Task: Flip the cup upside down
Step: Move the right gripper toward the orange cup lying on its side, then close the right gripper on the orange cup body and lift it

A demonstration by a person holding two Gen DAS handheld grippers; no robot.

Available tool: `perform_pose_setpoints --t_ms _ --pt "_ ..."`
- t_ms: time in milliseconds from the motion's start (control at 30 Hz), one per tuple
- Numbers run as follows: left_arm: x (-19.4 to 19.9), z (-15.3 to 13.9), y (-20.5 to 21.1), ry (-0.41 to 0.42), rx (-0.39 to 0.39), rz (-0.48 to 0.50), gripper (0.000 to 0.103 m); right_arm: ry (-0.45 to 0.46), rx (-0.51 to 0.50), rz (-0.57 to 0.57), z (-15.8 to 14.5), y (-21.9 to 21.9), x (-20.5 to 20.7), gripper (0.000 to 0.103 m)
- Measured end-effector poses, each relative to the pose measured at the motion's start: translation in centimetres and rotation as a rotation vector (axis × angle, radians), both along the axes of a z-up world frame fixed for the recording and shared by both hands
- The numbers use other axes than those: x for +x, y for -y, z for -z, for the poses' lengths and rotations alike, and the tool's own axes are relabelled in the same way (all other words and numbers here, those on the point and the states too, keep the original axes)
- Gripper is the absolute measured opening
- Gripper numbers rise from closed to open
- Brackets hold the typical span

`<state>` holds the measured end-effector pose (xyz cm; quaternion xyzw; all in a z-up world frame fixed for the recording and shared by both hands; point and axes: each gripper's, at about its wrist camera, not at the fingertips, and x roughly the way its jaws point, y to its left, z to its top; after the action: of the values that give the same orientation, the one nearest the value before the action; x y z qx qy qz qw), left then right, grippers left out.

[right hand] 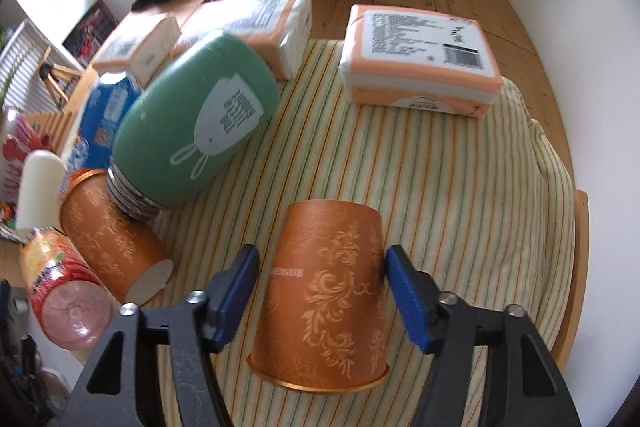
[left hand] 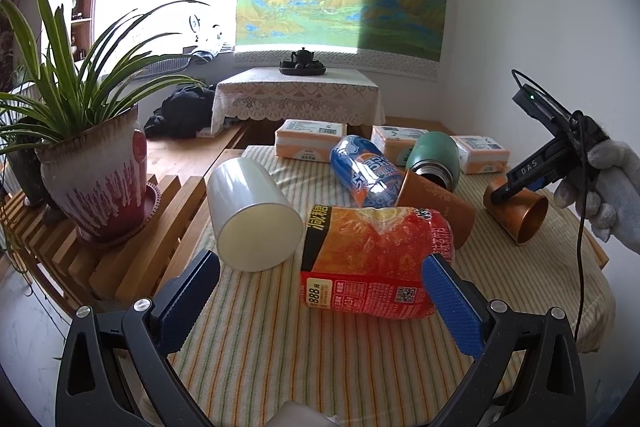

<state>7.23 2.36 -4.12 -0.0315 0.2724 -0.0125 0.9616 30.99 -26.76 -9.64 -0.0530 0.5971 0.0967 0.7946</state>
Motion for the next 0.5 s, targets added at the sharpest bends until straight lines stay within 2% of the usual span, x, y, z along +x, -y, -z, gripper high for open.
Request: perform_pose_setpoints --t_ms 100,300,500 --pt "0.2 0.1 -0.5 -0.004 -0.006 -0.009 0.102 0.000 0.002 -0.024 -0.1 -1.0 0.0 0.055" --pt "0.1 -0.1 -0.8 -0.006 -0.014 -0.008 0.102 0.020 -0.066 -0.118 -0.3 -3.5 -2.0 0.055" --pt "-0.1 -0.2 0.1 -0.027 -0.027 0.029 0.102 -0.022 -0.006 -0.136 -0.6 -3.3 -5.7 0.055"
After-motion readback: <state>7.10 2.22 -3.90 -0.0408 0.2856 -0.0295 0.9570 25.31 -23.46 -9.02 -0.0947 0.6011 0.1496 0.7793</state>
